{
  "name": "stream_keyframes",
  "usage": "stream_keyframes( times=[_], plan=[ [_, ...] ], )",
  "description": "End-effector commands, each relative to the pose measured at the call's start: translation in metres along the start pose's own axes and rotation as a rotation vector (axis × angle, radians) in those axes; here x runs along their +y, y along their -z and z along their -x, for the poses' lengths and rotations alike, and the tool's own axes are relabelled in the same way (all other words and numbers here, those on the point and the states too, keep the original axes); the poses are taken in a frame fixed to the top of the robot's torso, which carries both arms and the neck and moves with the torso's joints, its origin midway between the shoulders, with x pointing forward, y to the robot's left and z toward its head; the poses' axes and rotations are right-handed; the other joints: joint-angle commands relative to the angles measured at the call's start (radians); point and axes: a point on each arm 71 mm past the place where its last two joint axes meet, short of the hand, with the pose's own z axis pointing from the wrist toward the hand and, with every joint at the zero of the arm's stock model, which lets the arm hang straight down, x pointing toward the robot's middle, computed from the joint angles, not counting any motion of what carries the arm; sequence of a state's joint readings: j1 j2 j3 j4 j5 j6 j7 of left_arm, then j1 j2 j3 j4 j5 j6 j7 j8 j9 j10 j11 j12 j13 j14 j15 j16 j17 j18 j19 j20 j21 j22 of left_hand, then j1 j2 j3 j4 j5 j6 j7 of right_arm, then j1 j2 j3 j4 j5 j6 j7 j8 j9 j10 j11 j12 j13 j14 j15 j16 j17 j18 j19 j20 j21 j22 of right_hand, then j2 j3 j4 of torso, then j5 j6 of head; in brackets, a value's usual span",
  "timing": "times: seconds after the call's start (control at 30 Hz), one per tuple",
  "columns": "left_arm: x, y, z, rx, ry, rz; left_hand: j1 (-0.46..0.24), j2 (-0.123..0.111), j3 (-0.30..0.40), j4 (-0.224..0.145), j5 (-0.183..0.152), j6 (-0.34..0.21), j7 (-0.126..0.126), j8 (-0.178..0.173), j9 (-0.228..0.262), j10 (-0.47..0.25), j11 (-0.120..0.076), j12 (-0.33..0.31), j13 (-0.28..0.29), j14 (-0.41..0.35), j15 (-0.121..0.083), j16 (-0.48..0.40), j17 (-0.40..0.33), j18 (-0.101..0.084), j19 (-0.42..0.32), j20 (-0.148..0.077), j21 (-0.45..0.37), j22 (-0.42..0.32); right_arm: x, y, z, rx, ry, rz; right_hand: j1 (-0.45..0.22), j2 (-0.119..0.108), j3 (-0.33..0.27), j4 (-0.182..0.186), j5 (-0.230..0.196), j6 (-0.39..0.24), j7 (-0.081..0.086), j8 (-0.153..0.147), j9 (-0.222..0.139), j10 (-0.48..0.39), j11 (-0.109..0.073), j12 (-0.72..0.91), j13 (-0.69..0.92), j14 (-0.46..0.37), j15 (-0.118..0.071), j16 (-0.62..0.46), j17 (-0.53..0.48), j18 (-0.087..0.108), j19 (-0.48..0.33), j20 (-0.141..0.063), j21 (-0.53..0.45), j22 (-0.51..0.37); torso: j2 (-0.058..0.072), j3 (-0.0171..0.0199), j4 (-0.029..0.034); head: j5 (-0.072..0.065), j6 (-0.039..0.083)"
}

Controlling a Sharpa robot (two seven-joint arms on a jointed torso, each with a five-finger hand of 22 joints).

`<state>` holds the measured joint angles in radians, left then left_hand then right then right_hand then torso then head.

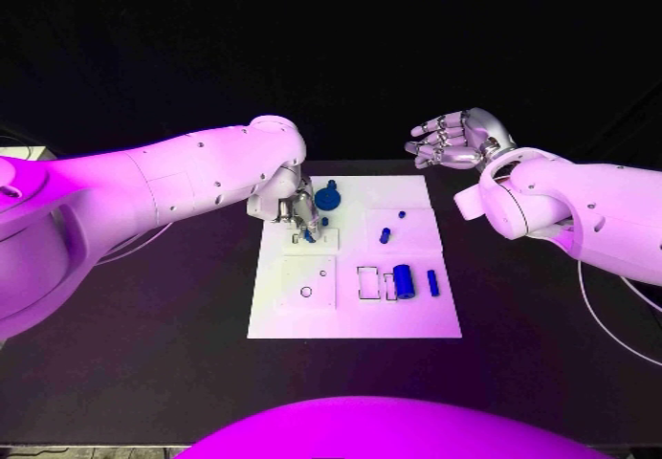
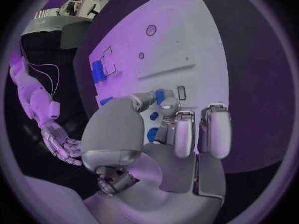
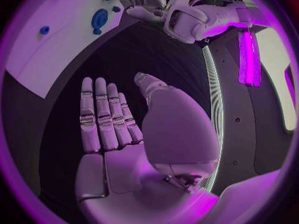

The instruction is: Assemble the parts on the task board

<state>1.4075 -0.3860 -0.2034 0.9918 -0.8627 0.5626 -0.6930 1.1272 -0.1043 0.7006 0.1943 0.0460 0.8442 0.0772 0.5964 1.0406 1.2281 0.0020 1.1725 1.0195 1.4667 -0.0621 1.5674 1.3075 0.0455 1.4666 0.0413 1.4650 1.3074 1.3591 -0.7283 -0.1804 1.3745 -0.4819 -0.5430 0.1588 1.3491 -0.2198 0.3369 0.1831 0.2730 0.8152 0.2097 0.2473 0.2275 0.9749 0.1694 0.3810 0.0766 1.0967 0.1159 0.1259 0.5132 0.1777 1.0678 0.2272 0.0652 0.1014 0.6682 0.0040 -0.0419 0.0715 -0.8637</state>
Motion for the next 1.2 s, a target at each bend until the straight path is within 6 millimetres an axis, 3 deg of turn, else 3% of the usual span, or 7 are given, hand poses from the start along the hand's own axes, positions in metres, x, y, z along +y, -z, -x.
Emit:
stream_keyframes(
  times=[0.03, 1.2],
  plan=[
    [-0.0014, -0.0022, -0.0024, -0.008, -0.010, -0.006, -0.002, 0.008, 0.206, -0.207, 0.004, 0.009, -0.001, 0.005, 0.000, 0.005, -0.001, 0.003, 0.000, 0.104, 0.003, 0.003, 0.263, -0.010, 0.032, 0.005, 0.007, 0.120, 0.0011, 0.0000, -0.0016, 0.018, 0.004, 0.016, 0.000, 0.005, 0.000, -0.005, 0.007, -0.008, 0.030, -0.003, -0.001, -0.008, 0.001, 0.004, -0.001, 0.000, 0.002, -0.006, -0.001, 0.007, -0.004, 0.000, 0.002, -0.001, 0.000, -0.0003, -0.0008, 0.001, 0.000],
    [-0.0057, -0.0043, -0.0059, -0.051, -0.012, -0.034, -0.011, 0.007, 0.216, -0.214, 0.004, 0.011, -0.002, 0.006, 0.004, 0.008, -0.001, 0.005, 0.001, 0.104, 0.003, 0.003, 0.263, -0.011, 0.034, 0.004, 0.010, 0.124, 0.0007, 0.0005, -0.0010, 0.018, 0.004, 0.015, 0.000, 0.005, 0.001, -0.005, 0.007, -0.008, 0.030, -0.003, -0.001, -0.008, 0.001, 0.004, -0.002, 0.000, 0.002, -0.006, -0.002, 0.007, -0.004, 0.000, 0.002, -0.002, 0.001, -0.0004, 0.0001, -0.002, -0.001]
  ],
)
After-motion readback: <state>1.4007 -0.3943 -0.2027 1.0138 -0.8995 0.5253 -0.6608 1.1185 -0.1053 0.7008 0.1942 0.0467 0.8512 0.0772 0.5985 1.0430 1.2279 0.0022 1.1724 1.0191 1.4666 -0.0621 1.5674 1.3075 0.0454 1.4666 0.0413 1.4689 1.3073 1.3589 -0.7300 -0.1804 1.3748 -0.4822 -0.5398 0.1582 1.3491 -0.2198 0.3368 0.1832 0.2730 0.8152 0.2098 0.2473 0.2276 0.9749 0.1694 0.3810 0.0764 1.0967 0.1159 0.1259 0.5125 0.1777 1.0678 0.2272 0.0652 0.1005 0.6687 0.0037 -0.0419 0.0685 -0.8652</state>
